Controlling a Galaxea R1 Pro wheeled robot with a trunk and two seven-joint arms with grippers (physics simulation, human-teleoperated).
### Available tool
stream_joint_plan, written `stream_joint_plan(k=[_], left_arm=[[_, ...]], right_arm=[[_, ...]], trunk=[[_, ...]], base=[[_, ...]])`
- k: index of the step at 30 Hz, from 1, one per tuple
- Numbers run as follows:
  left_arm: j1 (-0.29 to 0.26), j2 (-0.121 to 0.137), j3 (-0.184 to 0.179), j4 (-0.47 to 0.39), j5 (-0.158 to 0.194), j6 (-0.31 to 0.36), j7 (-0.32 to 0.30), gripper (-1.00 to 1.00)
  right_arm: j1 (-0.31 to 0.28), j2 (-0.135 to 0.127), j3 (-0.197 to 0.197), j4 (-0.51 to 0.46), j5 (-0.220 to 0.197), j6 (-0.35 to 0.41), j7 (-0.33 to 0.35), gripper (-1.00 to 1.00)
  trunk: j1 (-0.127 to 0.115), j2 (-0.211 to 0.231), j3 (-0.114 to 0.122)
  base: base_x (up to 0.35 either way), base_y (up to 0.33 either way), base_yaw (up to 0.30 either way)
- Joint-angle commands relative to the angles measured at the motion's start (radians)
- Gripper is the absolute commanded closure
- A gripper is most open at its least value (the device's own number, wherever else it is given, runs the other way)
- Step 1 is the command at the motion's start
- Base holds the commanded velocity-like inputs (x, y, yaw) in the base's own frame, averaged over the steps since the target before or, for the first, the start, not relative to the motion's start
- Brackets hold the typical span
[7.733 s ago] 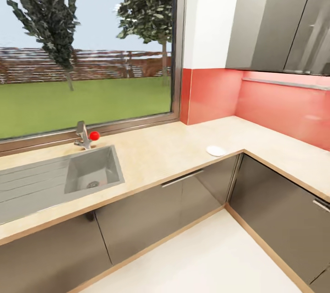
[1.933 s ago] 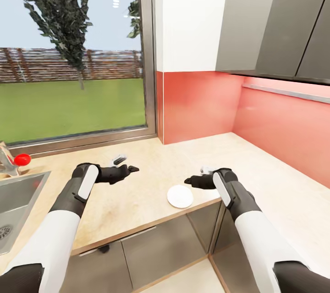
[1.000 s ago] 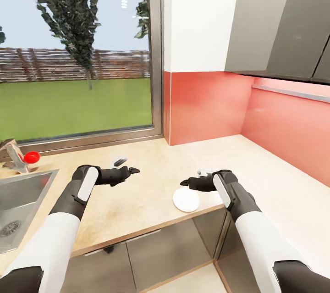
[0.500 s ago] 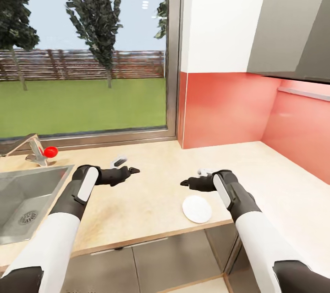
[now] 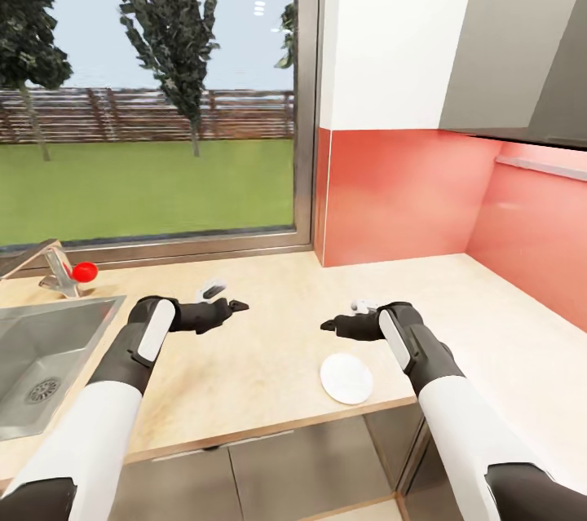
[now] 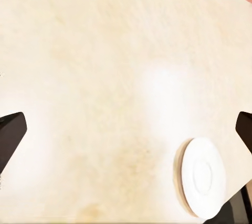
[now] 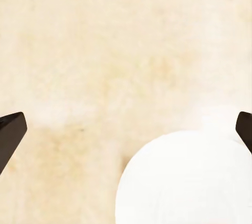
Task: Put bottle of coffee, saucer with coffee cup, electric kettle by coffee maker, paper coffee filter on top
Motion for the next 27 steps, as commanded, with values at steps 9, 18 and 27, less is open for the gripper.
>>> stream_joint_plan(k=[9, 18, 27], left_arm=[[0.015, 0.0, 0.0, -0.012, -0.01, 0.003, -0.01, -1.0], [0.015, -0.008, -0.001, -0.01, -0.01, 0.004, -0.01, -1.0], [0.015, -0.015, -0.001, -0.005, -0.01, 0.003, -0.01, -1.0]], right_arm=[[-0.001, 0.0, 0.0, 0.0, -0.002, 0.004, 0.002, -1.0], [-0.001, 0.0, 0.001, 0.042, -0.002, 0.004, 0.001, -1.0], [-0.001, 0.001, 0.002, 0.052, -0.003, 0.004, 0.001, -1.0]], trunk=[[0.001, -0.002, -0.002], [0.001, -0.002, -0.002], [0.001, -0.002, 0.0]], base=[[-0.068, -0.112, 0.0], [-0.014, -0.019, -0.085], [-0.001, -0.001, -0.136]])
